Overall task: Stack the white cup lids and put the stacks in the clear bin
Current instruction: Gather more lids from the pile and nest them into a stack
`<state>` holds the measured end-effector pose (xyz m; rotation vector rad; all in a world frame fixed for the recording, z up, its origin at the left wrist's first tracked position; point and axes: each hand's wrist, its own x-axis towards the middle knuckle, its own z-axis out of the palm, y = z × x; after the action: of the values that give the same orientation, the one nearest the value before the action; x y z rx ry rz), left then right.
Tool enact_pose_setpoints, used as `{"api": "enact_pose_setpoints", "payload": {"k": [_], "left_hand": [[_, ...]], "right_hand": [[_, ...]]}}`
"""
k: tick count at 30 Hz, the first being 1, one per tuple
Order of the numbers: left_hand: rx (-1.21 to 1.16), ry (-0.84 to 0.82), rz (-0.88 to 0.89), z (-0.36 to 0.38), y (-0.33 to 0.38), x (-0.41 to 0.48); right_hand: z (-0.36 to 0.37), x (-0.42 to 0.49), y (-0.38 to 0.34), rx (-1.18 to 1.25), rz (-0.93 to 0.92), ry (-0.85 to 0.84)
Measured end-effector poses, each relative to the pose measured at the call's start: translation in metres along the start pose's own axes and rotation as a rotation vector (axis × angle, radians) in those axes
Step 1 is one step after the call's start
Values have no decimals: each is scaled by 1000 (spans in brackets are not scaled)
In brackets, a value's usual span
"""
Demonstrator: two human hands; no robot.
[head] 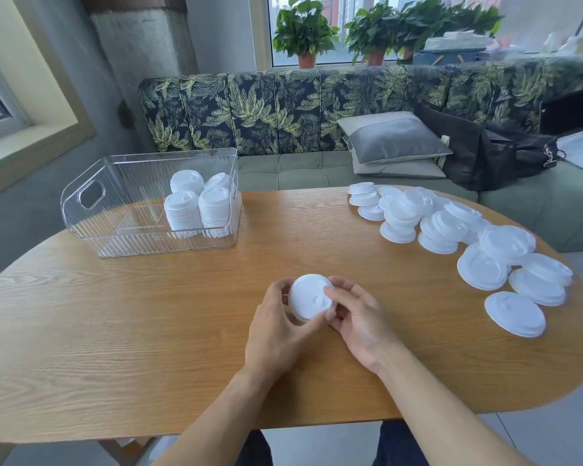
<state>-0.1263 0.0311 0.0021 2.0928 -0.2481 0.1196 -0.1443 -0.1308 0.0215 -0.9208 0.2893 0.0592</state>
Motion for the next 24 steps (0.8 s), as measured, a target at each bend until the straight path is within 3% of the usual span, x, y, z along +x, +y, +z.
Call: {"api": "enact_pose_setpoints", "payload": {"k": [4, 15, 20, 24], "left_hand": [[-297, -45, -72, -6, 0, 5], [-483, -119, -148, -9, -3, 16], [-477, -55, -196, 4, 1, 34], [-521, -30, -219, 17, 2, 55]], "right_hand": [[-4, 3, -5, -152, -57, 39], [-10, 8, -12, -295, -146, 72], [-23, 26, -20, -413, -303, 304], [-44, 44, -33, -756, -495, 488]]}}
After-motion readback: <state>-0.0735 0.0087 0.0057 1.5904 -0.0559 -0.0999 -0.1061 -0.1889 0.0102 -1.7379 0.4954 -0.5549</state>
